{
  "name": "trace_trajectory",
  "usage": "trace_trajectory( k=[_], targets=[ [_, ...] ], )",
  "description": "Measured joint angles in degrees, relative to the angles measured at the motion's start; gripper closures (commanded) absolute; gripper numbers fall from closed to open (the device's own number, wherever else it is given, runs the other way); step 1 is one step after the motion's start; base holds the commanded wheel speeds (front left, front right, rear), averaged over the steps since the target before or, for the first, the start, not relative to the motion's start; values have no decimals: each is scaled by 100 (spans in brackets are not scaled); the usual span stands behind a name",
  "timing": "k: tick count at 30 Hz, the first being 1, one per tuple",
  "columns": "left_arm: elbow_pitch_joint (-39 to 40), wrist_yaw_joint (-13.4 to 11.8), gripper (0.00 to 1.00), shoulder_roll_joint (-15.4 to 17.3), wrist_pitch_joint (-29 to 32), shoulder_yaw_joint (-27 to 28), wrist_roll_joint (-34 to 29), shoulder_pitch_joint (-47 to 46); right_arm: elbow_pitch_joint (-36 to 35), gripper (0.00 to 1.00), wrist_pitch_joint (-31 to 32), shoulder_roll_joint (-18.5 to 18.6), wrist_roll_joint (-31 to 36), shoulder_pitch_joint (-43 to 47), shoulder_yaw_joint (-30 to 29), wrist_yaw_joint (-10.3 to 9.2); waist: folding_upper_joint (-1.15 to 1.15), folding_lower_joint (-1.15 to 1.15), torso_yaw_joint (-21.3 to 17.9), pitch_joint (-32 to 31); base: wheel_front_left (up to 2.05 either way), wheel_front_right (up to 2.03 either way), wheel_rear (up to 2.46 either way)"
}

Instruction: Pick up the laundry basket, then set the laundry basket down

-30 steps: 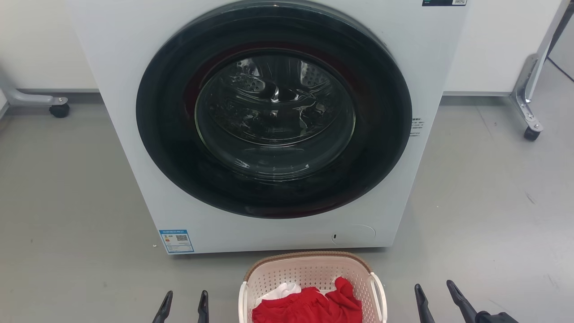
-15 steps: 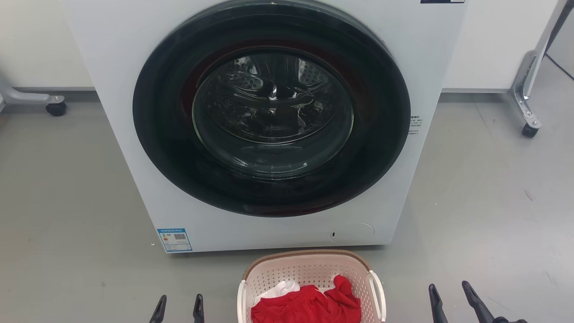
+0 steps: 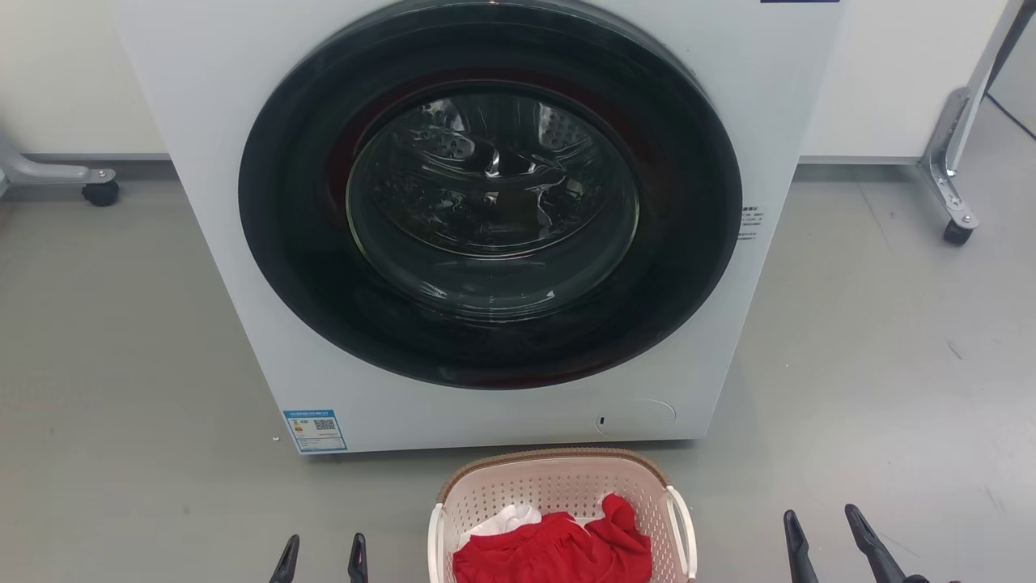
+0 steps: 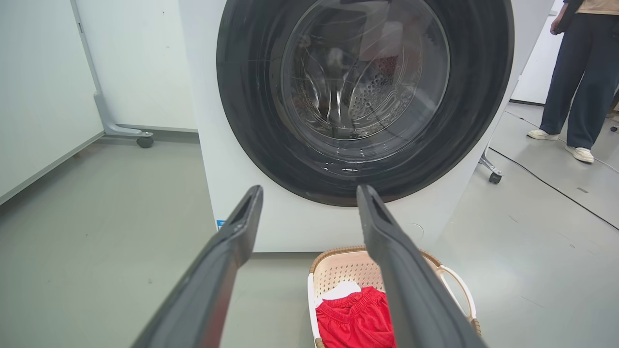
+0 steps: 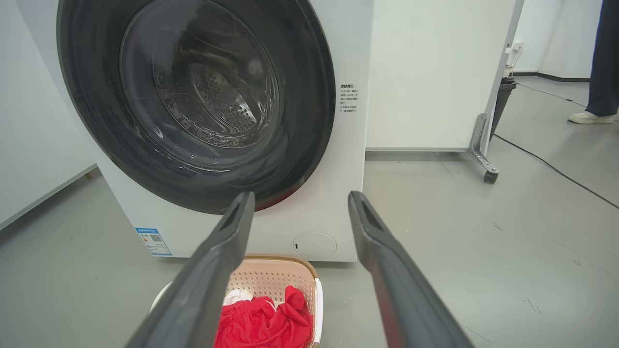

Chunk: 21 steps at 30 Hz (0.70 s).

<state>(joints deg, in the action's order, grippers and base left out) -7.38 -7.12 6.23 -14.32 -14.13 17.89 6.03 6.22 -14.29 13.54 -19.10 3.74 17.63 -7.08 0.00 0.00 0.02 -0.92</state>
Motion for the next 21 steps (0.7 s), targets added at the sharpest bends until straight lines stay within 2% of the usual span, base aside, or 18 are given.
trace_trajectory(
  k=[7, 8, 16, 21],
  targets=[
    [15, 0, 0, -18, 1, -11, -35, 3, -64, 0, 3, -4, 38, 43, -62, -4, 0, 0, -3, 1, 0, 0, 0],
    [15, 0, 100, -18, 1, -11, -35, 3, -64, 100, 3, -4, 38, 43, -62, -4, 0, 0, -3, 1, 0, 0, 0],
    [-194, 45, 100, -40, 59, 22, 35, 81, 151, 100, 63, -118, -25, 145, -86, 13, 0, 0, -1, 4, 0, 0, 0],
    [-236, 116, 100, -52, 142, 116, 353, 72, 190, 100, 147, -159, -338, 136, -218, 90, 0, 0, -2, 11, 0, 0, 0]
  ],
)
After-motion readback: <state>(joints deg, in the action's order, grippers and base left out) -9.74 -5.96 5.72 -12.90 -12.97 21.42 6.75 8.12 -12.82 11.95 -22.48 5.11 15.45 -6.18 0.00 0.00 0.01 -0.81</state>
